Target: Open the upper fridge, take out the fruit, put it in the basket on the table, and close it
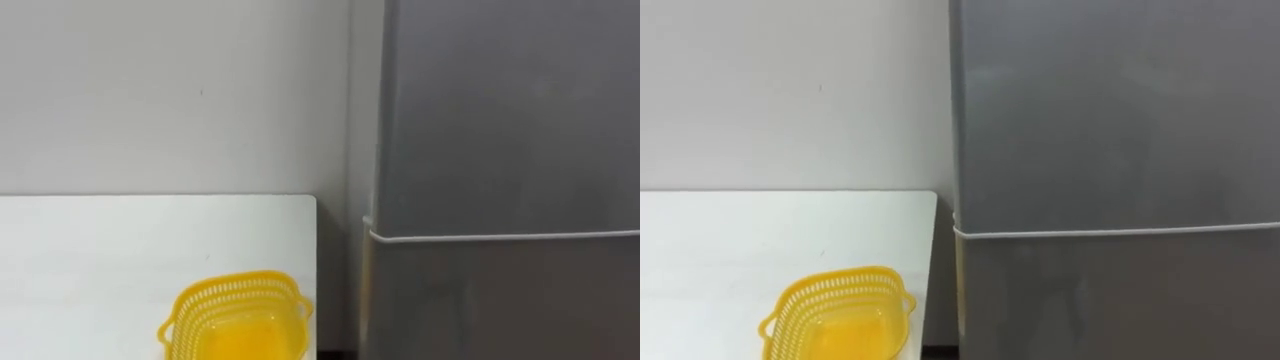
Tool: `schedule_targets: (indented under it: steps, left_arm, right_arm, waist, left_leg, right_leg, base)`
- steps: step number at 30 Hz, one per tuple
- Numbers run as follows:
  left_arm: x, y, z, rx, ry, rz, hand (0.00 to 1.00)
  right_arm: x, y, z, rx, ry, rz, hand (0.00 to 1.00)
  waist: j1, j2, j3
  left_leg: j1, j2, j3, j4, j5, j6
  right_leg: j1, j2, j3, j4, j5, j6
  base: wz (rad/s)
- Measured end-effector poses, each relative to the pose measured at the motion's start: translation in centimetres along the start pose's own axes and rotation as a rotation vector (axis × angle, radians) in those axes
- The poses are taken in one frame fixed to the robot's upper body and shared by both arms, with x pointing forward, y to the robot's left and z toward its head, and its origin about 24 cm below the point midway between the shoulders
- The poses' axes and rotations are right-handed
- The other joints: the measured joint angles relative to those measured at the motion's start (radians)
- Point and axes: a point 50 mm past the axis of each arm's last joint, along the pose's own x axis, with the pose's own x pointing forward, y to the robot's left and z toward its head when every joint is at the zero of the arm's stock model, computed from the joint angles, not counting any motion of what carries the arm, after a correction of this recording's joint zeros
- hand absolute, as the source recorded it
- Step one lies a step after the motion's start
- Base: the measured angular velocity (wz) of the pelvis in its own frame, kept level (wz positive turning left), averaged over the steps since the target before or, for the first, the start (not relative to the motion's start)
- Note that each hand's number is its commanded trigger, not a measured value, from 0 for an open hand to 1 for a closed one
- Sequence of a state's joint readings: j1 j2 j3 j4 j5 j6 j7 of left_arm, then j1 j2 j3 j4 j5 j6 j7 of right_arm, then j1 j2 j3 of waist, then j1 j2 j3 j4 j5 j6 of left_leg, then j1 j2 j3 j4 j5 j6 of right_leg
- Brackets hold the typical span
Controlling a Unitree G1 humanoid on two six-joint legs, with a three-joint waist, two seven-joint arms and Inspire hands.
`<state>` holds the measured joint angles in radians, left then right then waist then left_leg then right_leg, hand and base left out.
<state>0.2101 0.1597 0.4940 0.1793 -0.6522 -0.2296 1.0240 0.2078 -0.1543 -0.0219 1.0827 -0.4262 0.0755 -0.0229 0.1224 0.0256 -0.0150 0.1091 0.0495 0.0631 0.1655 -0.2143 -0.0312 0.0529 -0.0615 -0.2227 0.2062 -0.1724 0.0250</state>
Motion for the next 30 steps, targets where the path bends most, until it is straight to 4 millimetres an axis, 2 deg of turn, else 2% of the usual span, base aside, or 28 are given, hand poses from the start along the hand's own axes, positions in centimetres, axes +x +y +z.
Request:
schedule_targets:
  steps: [6,8,12,15,18,23,27,30]
  left_arm:
    - [-0.2,-1.3,5.5,-0.086,-0.293,-0.024,0.0]
    - [-0.8,-1.9,7.6,-0.136,-0.372,-0.071,0.0]
    - [-2.3,-3.1,9.7,-0.198,-0.458,-0.191,0.0]
    - [-3.5,-3.8,10.9,-0.238,-0.491,-0.315,0.0]
    - [-4.8,-4.7,11.7,-0.276,-0.497,-0.468,0.0]
    - [-6.9,-6.3,12.4,-0.349,-0.439,-0.73,0.0]
    - [-9.5,-7.7,13.5,-0.43,-0.427,-0.98,0.0]
    - [-11.0,-8.9,13.5,-0.433,-0.405,-1.156,0.0]
  right_arm:
    - [-0.1,0.2,-0.6,0.026,0.017,0.007,0.0]
    - [-0.1,0.0,-0.7,0.048,0.017,0.006,0.0]
    - [0.0,-0.3,-0.5,0.031,0.001,0.001,0.0]
    - [-0.1,-0.4,-0.6,0.028,0.001,0.011,0.0]
    - [0.0,-0.6,-0.5,0.034,-0.007,0.024,0.0]
    - [0.0,-0.5,-1.0,0.043,0.02,0.065,0.0]
    - [0.1,-0.5,-1.0,0.004,0.03,0.101,0.0]
    - [0.1,-0.6,-0.7,-0.01,0.025,0.106,0.0]
  waist:
    - [-0.004,0.004,-0.0001]
    - [-0.006,0.009,0.0008]
    - [-0.01,0.024,0.0027]
    - [-0.02,0.026,0.0111]
    - [-0.033,0.023,0.0159]
    - [-0.049,0.022,0.0168]
    - [-0.046,0.021,0.0163]
    - [-0.044,0.021,0.0161]
  left_leg:
    - [-0.005,-0.002,-0.021,0.001,0.0,0.0]
    - [-0.011,-0.003,-0.021,0.001,0.0,0.0]
    - [-0.012,-0.004,-0.022,0.002,0.0,0.001]
    - [-0.011,-0.004,-0.023,0.002,0.0,0.001]
    - [-0.013,-0.005,-0.032,0.004,0.0,0.001]
    - [-0.018,-0.005,-0.041,0.004,0.0,0.001]
    - [-0.02,-0.005,-0.037,0.006,0.001,0.001]
    - [-0.028,-0.007,-0.022,0.021,0.001,0.001]
  right_leg:
    - [0.003,0.003,-0.001,-0.001,0.0,-0.001]
    - [0.0,0.003,0.001,0.0,0.001,-0.001]
    - [0.001,0.002,0.0,-0.002,0.0,0.0]
    - [0.002,0.001,-0.001,-0.004,-0.001,0.001]
    - [0.007,0.0,-0.009,-0.009,-0.001,0.001]
    - [0.013,0.0,-0.026,-0.022,-0.002,0.003]
    - [0.014,-0.001,-0.025,-0.02,-0.002,0.003]
    - [0.013,-0.005,-0.025,-0.02,-0.003,0.003]
  base:
    - [0.0]
    - [0.0]
    - [0.0]
    - [0.0]
    - [0.09]
    - [0.09]
    - [0.0]
    - [-0.02]
